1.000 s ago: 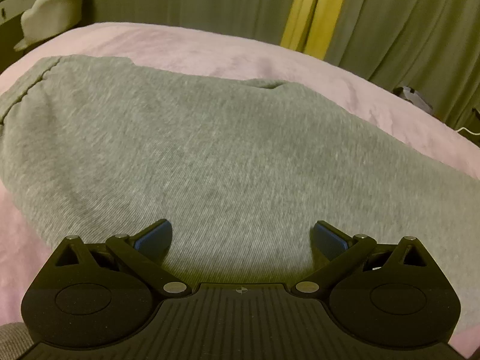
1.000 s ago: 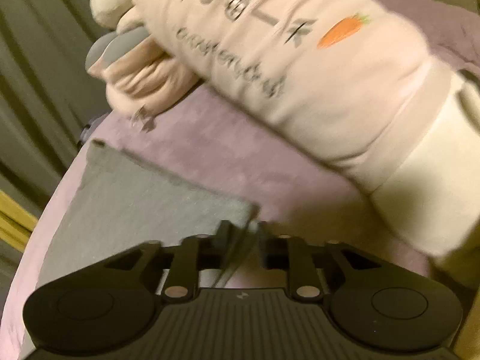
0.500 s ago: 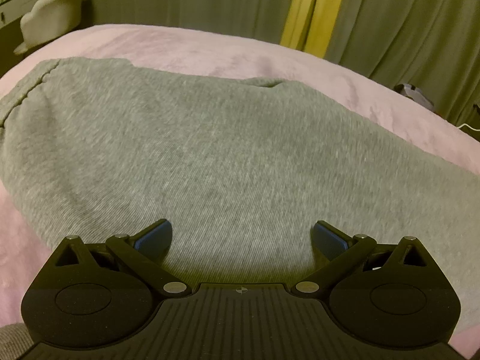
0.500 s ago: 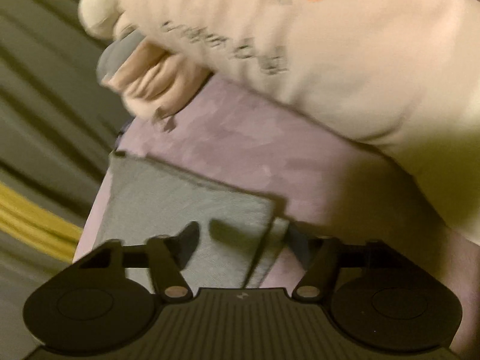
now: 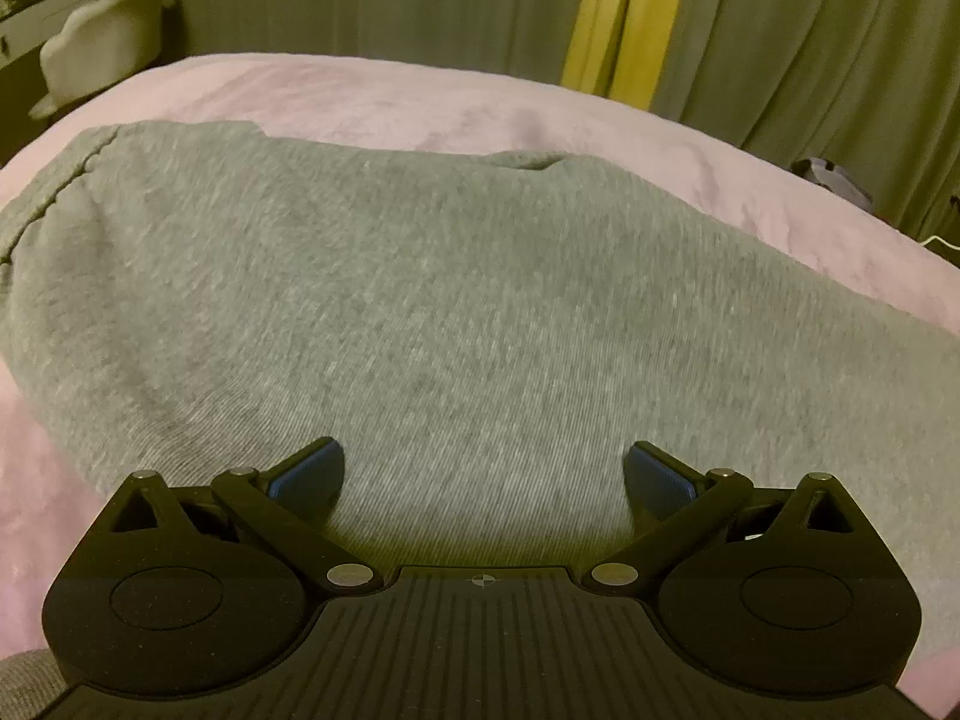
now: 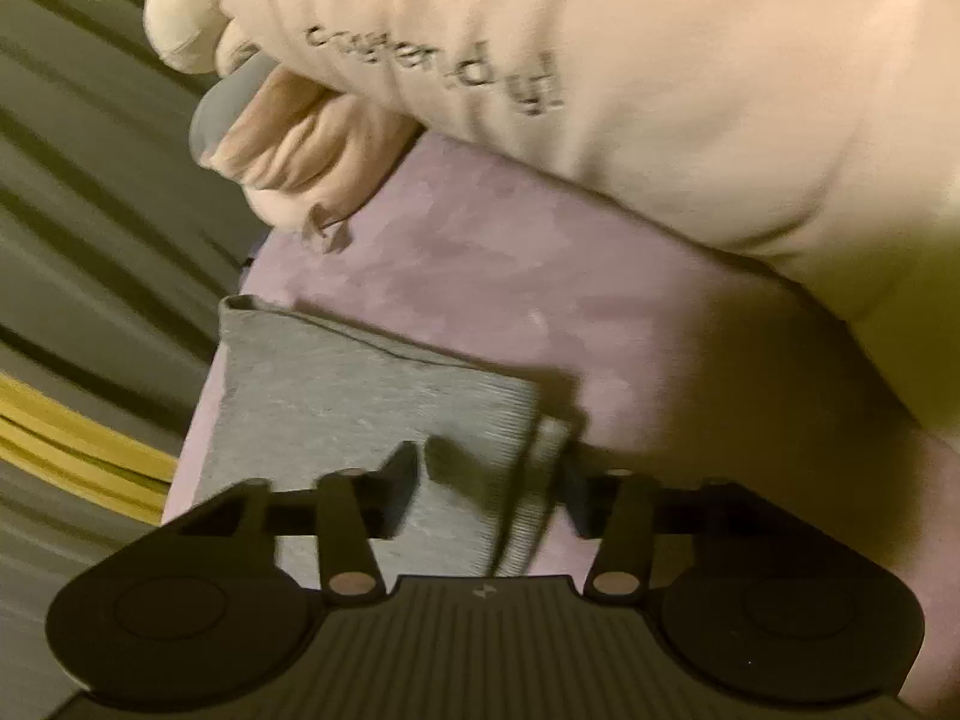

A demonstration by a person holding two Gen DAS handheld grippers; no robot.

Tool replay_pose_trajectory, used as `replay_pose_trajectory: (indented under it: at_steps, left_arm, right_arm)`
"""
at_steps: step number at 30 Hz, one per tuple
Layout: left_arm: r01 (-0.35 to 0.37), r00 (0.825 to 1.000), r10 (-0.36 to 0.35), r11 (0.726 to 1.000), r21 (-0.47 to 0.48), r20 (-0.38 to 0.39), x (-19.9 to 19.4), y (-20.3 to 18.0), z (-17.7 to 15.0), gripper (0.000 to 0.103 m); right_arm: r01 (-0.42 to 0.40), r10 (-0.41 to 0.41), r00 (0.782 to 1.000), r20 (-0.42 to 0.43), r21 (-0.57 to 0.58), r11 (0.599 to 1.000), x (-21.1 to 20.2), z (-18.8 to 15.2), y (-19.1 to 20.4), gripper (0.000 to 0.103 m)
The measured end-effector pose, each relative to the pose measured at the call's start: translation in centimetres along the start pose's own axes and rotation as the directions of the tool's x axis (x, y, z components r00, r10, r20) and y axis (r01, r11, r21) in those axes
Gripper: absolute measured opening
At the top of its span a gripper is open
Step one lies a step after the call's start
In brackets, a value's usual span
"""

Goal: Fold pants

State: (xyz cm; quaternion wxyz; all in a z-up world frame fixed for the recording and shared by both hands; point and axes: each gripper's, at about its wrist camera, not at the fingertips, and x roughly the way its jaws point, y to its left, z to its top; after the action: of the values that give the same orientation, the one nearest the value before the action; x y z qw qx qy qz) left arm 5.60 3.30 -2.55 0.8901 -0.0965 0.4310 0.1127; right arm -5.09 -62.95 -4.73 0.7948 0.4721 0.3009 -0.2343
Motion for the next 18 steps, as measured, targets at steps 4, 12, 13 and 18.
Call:
replay_pose_trajectory:
  at_steps: [4,12,13,18]
  left_arm:
    - [-0.001,1.0,0.001,1.0,-0.009,0.003,-0.1,0.1,0.0,0.103]
    - [0.016,1.0,-0.016,0.999,-0.046,0.009,-0.5,0.8,-0.1,0.103]
    - [0.017,1.0,-0.017,0.999,-0.05,0.01,-0.6,0.8,-0.1,0.103]
    - [0.013,1.0,-0.012,0.998,-0.056,0.012,-0.8,0.7,-0.1,0.103]
  right_arm:
    - [0.072,-0.072,0.997,0.001,-0.109,0.991,0.3,-0.1,1.7,0.02]
    - [0.05,-0.007,0.995,0.097,-0.448,0.893,-3.4,-1.9,10.3,0.013]
    - [0.016,0.054,0.992,0.114,-0.542,0.84,-4.8,-3.2,12.9,0.013]
    - [-0.278,0.365,0.922,-0.132,-0.881,0.382,-10.4,-15.2,23.3,0.013]
